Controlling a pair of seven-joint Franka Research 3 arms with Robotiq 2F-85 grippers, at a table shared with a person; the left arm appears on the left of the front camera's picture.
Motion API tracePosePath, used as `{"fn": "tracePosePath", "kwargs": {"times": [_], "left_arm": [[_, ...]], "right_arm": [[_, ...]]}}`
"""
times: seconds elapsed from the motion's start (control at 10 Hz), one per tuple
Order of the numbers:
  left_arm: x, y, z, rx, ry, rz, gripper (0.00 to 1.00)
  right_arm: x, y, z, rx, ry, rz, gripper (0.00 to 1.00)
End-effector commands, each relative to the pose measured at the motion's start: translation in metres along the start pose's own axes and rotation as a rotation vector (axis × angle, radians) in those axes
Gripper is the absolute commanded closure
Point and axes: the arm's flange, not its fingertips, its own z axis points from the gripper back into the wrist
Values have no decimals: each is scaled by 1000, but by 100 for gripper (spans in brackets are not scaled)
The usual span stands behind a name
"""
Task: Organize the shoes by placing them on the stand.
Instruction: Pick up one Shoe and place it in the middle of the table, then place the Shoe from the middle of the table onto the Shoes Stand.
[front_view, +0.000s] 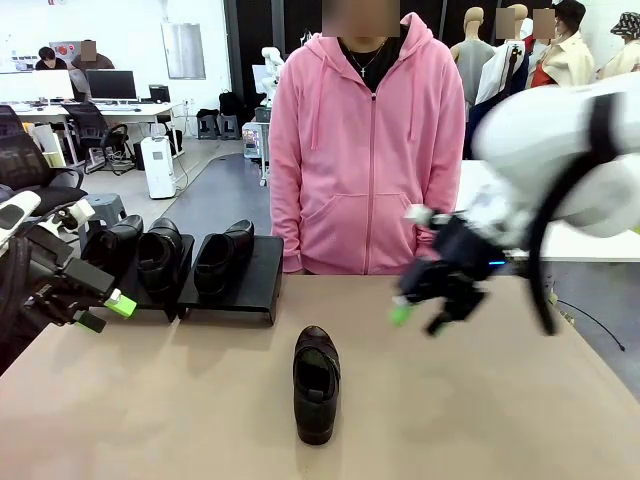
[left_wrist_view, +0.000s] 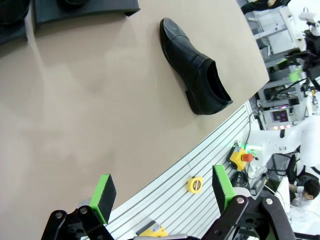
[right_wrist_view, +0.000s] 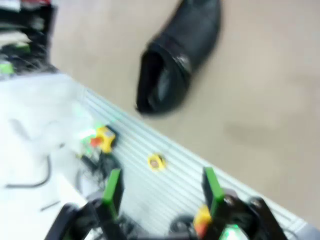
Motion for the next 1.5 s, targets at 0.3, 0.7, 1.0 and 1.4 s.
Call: {"fn": "tracePosePath", "kwargs": {"times": [0.3, 0.7, 1.0, 1.4], "left_arm": [[0, 1, -1, -30, -12, -18, 0], [0, 1, -1, -30, -12, -18, 0], [0, 1, -1, -30, -12, -18, 0], [0, 1, -1, -30, -12, -18, 0]], "right_arm": [[-77, -144, 93, 66, -239, -120, 0], [-90, -171, 109, 91, -261, -211, 0], [-90, -171, 109, 91, -261, -211, 0], [-90, -171, 109, 91, -261, -211, 0]]}}
